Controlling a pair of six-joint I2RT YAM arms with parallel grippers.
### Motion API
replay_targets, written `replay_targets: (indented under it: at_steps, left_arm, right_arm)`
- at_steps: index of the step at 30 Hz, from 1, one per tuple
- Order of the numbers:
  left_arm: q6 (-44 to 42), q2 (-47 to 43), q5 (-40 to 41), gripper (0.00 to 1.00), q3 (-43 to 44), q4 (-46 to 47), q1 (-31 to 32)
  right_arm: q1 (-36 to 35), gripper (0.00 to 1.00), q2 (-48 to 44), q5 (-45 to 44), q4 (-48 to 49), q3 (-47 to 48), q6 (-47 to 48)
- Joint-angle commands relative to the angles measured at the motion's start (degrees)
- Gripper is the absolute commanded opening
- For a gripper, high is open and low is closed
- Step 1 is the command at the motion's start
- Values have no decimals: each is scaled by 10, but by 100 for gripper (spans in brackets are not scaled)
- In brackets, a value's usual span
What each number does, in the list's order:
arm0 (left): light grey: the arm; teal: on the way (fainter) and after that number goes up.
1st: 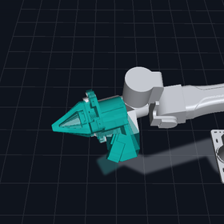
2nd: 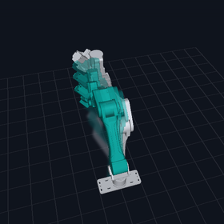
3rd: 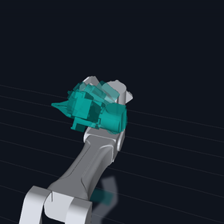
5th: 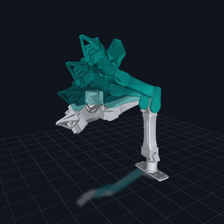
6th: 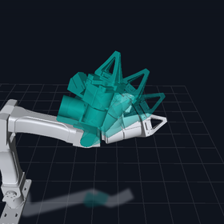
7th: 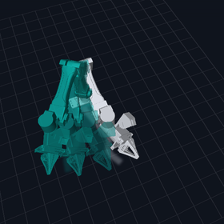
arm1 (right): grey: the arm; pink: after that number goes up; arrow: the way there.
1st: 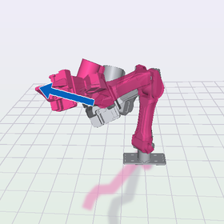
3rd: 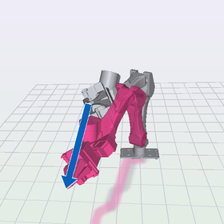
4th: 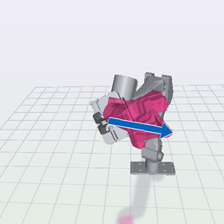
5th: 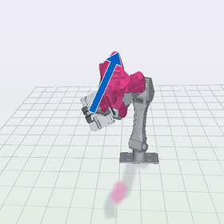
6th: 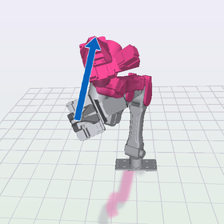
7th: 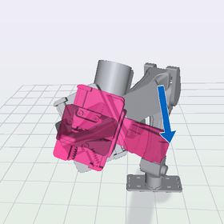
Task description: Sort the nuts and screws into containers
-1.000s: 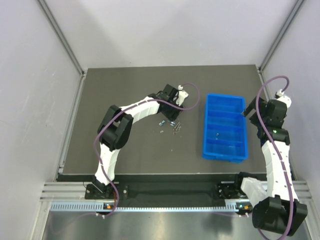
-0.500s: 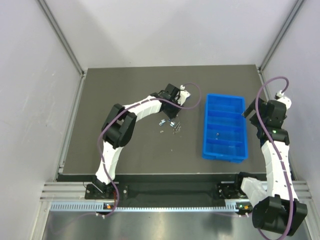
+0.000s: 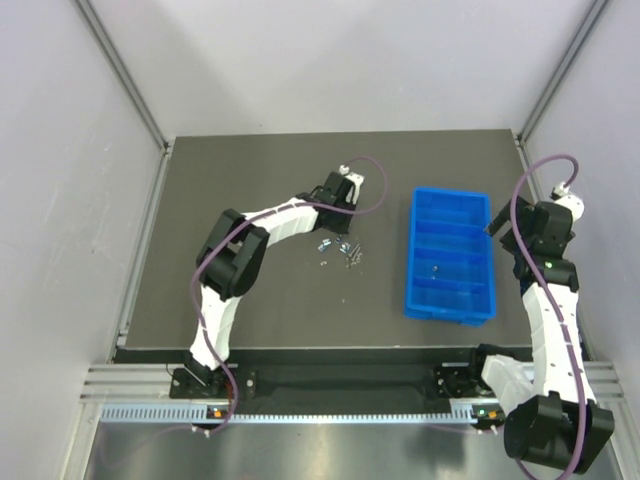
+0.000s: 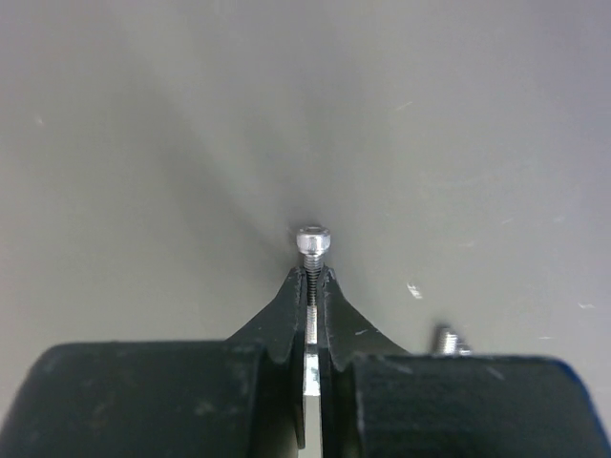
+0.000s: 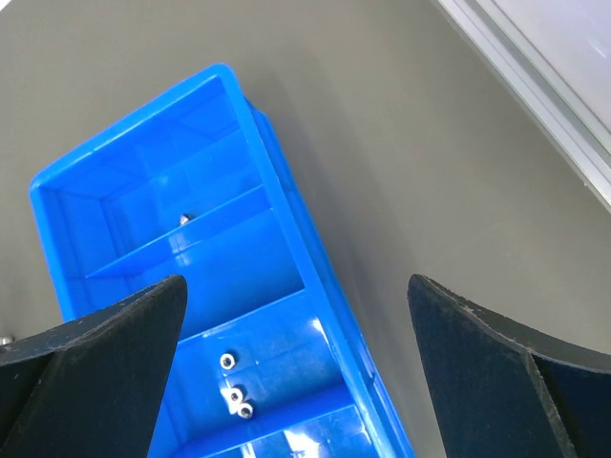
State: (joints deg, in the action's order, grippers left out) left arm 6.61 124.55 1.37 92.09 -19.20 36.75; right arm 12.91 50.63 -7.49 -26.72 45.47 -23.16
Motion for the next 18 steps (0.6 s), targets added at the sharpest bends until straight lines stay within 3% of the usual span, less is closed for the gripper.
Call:
replay_targets:
  at_steps: [1, 4, 9, 12, 18]
  left_arm:
    - [128, -72, -41, 0, -94, 138, -5]
    - [188, -123, -78, 0, -123, 224, -5]
    - [220, -119, -122, 0, -71, 289, 17]
    - [220, -81, -148, 0, -3, 301, 38]
    - [203, 25, -117, 0, 139, 339, 93]
  right_arm:
    - [2, 100, -11, -8, 7, -2, -5]
    - [2, 100, -12, -10, 9, -5, -8]
    - [2, 100, -10, -13, 14, -7, -25]
    - [2, 100, -10, -8, 17, -7, -32]
    - [2, 100, -10, -34, 3, 12, -31]
